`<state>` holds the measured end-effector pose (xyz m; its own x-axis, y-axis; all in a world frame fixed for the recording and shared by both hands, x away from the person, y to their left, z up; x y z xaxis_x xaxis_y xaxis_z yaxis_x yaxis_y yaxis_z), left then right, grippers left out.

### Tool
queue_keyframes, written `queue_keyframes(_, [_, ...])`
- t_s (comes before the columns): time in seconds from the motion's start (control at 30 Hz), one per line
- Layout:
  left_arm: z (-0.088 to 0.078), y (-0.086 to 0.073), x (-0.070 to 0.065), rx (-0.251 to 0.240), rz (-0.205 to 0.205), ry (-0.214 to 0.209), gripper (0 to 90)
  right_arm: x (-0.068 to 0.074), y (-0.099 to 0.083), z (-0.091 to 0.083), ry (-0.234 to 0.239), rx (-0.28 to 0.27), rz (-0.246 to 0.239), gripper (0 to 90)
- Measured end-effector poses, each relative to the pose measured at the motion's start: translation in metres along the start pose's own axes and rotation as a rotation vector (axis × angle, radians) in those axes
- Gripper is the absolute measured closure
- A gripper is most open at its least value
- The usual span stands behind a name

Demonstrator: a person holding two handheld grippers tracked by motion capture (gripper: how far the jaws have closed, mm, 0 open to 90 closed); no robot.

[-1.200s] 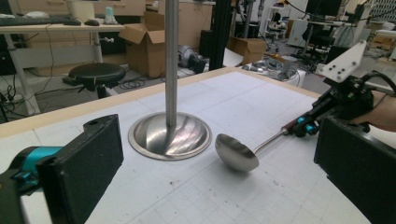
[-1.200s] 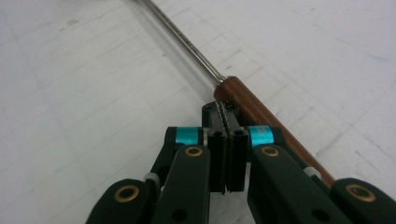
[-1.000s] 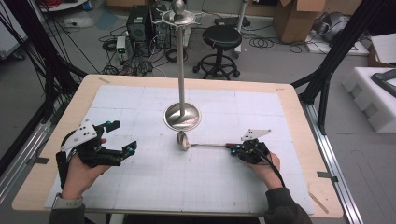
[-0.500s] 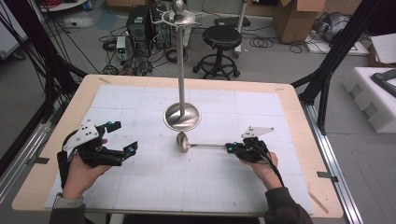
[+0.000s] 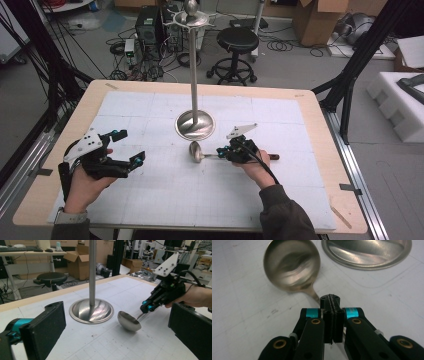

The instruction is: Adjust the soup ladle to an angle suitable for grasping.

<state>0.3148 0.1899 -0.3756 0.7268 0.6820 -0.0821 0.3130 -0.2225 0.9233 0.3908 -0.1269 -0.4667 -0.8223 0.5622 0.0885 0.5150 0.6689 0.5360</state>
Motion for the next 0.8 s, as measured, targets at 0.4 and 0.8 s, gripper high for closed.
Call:
queue_keyframes(0.4, [-0.001, 0.0, 0.0, -0.003, -0.003, -0.003, 1.8, -0.001, 0.027, 0.029, -0.005, 0.068, 0.023, 89.5])
queue_keyframes(0.8, [-0.004, 0.0, 0.002, -0.01, -0.005, 0.001, 1.8, 0.011, 0.027, 0.037, -0.005, 0.119, 0.003, 89.7])
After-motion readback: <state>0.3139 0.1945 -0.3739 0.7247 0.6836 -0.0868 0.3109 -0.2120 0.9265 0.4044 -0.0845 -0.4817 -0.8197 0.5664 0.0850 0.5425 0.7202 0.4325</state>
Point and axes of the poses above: each handheld gripper's, and its own axes: z roughly forward along the jaws, y roughly out of its top, x roughly to its left, the point moved 6 cm from there along z, roughly forward along the jaws, and after that the axes turned 14 degrees about x, right-handed, at the moved point
